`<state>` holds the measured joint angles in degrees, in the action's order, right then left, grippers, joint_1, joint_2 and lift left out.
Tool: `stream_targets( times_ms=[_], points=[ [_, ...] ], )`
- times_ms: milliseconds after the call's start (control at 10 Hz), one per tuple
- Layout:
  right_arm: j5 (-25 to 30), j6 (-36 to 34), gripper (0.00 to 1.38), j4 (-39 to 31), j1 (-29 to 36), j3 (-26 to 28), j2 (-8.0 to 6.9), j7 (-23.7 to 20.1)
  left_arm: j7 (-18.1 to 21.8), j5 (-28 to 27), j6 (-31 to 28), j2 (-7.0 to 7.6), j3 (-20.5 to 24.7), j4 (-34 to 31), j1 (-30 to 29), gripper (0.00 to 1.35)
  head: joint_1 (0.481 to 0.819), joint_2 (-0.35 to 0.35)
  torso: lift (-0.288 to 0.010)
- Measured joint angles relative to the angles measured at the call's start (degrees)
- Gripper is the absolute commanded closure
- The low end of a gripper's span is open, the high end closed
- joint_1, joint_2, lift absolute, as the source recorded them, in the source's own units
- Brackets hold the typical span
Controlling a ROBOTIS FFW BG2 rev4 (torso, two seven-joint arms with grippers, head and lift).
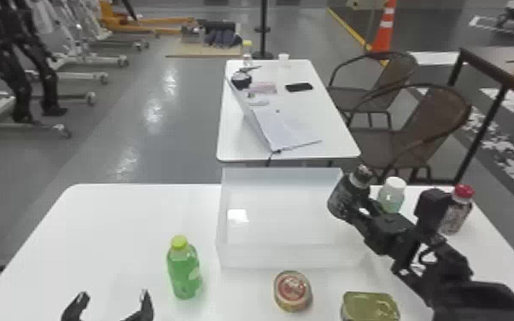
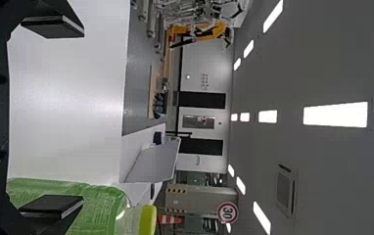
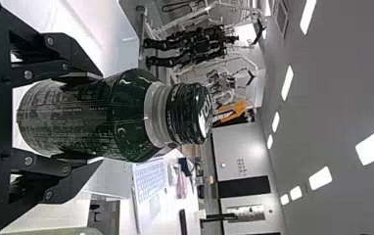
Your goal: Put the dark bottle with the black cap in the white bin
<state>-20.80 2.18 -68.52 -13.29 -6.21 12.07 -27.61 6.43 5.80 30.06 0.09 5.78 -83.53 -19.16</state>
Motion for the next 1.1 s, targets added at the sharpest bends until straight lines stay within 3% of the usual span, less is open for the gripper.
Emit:
stream_targets(
  times_ms=[300, 400, 500, 600, 700, 900, 1100],
  points=[
    [-1.27, -1.15, 1.11, 3.54, -1.13, -0.6, -0.41, -0.59, -0.01, 0.25, 0.07, 0.0, -0.29, 0.14, 0.17, 0.1, 0.549, 0.0, -0.1],
    [-1.3, -1.74, 0.88, 4.21, -1.36, -0.64, -0.53, -0.93, 0.0, 0.26, 0.08, 0.0, -0.32, 0.19, 0.18, 0.1, 0.549, 0.0, -0.1],
    [-1.28, -2.14, 0.49, 4.71, -1.53, -0.69, -0.64, -1.13, 0.01, 0.28, 0.11, 0.0, -0.33, 0.21, 0.24, 0.1, 0.549, 0.0, -0.1],
    [-1.21, -2.22, 0.23, 4.88, -1.65, -0.72, -0.72, -1.19, -0.01, 0.33, 0.15, 0.0, -0.34, 0.21, 0.26, 0.1, 0.549, 0.0, -0.1],
    [-1.01, -2.13, 0.08, 4.81, -1.65, -0.73, -0.79, -1.17, -0.01, 0.35, 0.18, 0.0, -0.34, 0.21, 0.26, 0.1, 0.549, 0.0, -0.1],
    [0.07, -1.52, 0.13, 2.92, -0.99, -0.74, -1.02, -0.68, 0.0, 0.35, 0.24, 0.0, -0.35, 0.21, 0.26, 0.1, 0.549, 0.0, -0.1],
    [1.51, -1.39, 0.13, -3.98, 1.99, -0.62, -0.99, 4.3, 0.0, 0.39, 0.41, 0.0, -0.49, 0.21, 0.34, 0.1, 0.549, 0.0, -0.1]
  ],
)
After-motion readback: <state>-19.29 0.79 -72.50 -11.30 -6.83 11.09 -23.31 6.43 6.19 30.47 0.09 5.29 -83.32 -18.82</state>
